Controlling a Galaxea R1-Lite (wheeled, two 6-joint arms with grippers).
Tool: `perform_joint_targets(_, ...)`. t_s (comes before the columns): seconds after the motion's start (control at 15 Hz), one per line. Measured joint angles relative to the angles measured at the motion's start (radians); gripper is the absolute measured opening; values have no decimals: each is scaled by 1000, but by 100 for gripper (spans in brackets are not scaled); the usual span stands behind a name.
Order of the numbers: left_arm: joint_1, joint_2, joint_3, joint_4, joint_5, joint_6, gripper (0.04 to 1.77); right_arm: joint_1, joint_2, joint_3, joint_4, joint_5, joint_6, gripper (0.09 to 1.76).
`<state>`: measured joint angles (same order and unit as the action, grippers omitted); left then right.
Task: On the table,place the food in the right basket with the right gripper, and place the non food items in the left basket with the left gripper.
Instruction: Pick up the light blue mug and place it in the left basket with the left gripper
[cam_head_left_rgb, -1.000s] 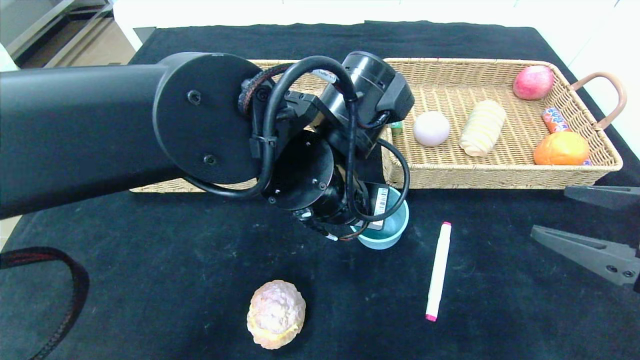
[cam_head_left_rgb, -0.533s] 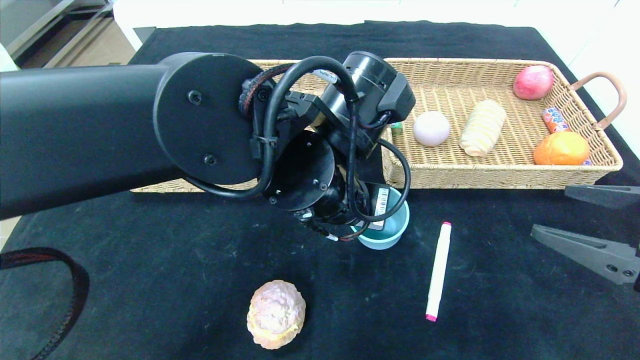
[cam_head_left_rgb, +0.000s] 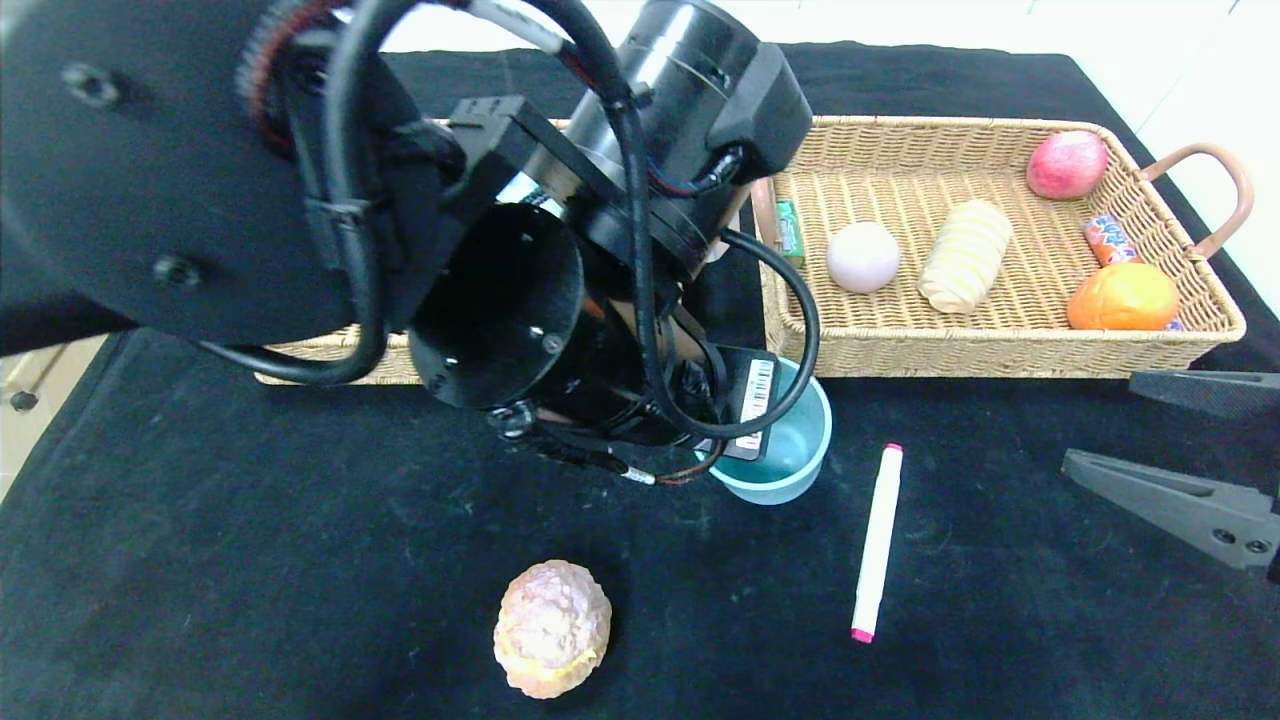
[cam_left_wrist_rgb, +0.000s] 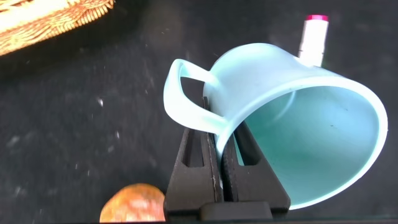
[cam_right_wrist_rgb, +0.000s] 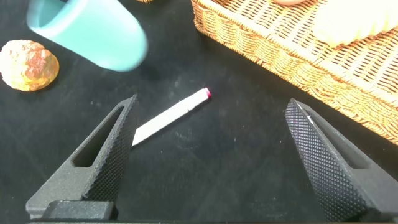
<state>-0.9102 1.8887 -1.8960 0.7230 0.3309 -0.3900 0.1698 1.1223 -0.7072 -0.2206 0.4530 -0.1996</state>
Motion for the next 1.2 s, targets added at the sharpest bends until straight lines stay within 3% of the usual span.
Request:
perform_joint_targets(0.27,4,-106,41,3,-60,1,16,0,-1,0,0,0,0,171)
perform_joint_targets(0.53,42,-199,61,0,-65,8,16,0,0,1,0,0,0,171)
perform_joint_targets(0.8,159,-235,57,-47,-68,53,16,1,0,3,0,0,0,171)
perform_joint_targets(1.0,251,-227,58,-169,-75,117,16,1,0,2,0,0,0,171)
perform_joint_targets(1.2,300,-188,55,-259,-75,161,16,0,0,0,0,0,0,171)
